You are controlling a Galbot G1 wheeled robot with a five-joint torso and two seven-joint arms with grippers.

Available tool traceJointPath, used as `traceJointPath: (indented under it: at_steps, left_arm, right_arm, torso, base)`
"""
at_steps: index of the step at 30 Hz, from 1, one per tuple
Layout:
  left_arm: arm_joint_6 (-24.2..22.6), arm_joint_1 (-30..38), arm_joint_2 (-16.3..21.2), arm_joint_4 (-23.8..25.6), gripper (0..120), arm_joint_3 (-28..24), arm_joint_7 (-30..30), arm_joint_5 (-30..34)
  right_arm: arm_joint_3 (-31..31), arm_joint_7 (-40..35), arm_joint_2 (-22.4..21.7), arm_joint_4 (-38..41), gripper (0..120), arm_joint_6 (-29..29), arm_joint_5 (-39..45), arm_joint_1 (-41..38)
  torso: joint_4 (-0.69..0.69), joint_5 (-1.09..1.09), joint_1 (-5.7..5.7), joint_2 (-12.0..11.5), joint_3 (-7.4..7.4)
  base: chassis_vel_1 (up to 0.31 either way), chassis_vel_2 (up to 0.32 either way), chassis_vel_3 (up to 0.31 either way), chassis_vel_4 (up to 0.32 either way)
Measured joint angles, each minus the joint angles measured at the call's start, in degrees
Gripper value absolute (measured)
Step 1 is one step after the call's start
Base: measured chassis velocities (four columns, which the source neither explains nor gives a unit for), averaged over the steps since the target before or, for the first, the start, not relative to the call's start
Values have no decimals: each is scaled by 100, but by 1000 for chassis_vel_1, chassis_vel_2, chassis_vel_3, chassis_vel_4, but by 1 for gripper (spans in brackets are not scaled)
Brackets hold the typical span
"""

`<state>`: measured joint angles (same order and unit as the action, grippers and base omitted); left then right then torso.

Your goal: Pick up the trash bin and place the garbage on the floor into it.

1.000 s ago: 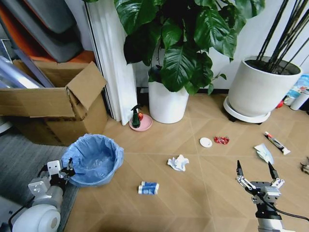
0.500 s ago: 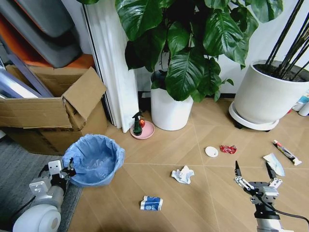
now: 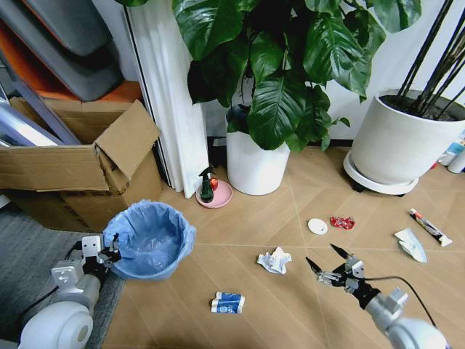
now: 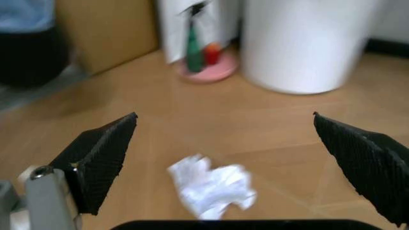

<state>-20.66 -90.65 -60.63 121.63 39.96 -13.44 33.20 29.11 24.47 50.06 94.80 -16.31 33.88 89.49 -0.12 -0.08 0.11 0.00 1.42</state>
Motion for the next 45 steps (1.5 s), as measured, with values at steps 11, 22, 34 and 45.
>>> traceJointPath:
  at_steps: [11, 22, 34, 45]
  left_arm:
    - [-37, -398, 52, 285, 1, -10, 54, -114]
    - [12, -447, -120, 252, 1, 74, 124, -160]
    - [22, -427, -56, 169, 1, 105, 110, -164]
    - [23, -408, -65, 99, 1, 104, 99, -165]
  right_arm:
    - [-2431, 2433, -472, -1769, 100, -221, -58, -2166]
    - [-4220, 2884, 333, -3123, 100, -609, -634, -3760]
    - [-5130, 3004, 1326, -4431, 100, -853, -1006, -4958]
    - [-5445, 3149, 1729, -4735, 100, -936, -1044, -5115]
  torso:
    - [-4, -3, 0, 0, 0]
    - [-4, -4, 0, 0, 0]
    - [-4, -3, 0, 0, 0]
    - [-5, -4, 0, 0, -1]
  base:
    - [0, 0, 0, 0]
    - [0, 0, 0, 0]
    - [0, 0, 0, 0]
    - [0, 0, 0, 0]
